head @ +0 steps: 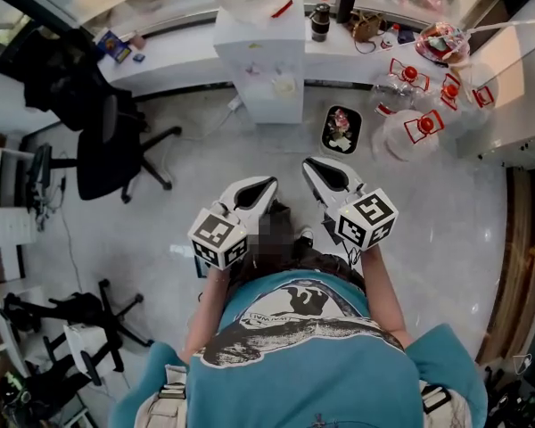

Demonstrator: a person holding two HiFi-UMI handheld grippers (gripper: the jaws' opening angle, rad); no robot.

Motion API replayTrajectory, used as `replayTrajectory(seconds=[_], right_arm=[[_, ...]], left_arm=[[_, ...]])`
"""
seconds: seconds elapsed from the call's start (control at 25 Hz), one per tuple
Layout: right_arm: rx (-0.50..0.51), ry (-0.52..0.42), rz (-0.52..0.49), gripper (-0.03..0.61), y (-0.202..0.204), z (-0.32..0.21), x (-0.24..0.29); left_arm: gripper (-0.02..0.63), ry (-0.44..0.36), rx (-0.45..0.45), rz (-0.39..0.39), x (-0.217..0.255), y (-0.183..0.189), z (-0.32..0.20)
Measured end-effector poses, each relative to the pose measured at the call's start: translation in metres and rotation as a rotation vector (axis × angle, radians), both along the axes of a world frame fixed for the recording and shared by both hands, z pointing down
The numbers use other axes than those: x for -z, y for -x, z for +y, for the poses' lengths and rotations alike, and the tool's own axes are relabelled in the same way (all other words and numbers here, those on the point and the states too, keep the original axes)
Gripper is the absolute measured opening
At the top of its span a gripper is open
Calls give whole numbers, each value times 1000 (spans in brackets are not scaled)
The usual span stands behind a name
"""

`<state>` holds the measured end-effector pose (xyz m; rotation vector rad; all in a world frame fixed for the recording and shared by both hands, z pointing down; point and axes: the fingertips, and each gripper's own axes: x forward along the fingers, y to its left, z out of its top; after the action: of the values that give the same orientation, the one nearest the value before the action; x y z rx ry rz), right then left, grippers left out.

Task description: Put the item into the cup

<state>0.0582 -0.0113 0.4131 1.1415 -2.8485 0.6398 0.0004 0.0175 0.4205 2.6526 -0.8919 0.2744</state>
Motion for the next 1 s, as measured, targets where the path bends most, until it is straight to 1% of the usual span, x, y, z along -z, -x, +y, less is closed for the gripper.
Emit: replayTrajectory(seconds=[0.16, 0.4, 0.56, 0.8, 1.0], right_arm=[[15, -1, 4, -5, -1, 20, -2], [39, -7, 12, -8, -4, 44, -5], [37, -15, 18, -6, -5, 50, -3], [23, -51, 8, 0, -8, 57, 9], [35, -61, 11, 0, -4, 63, 10]], left_arm=[[12, -10, -4, 21, 3, -10, 21], [12, -25, -17, 9, 5, -19, 44], [12, -34, -26, -4, 5, -22, 53], [13, -44, -41, -16, 3, -26, 62], [13, -55, -47, -12, 6, -26, 67]])
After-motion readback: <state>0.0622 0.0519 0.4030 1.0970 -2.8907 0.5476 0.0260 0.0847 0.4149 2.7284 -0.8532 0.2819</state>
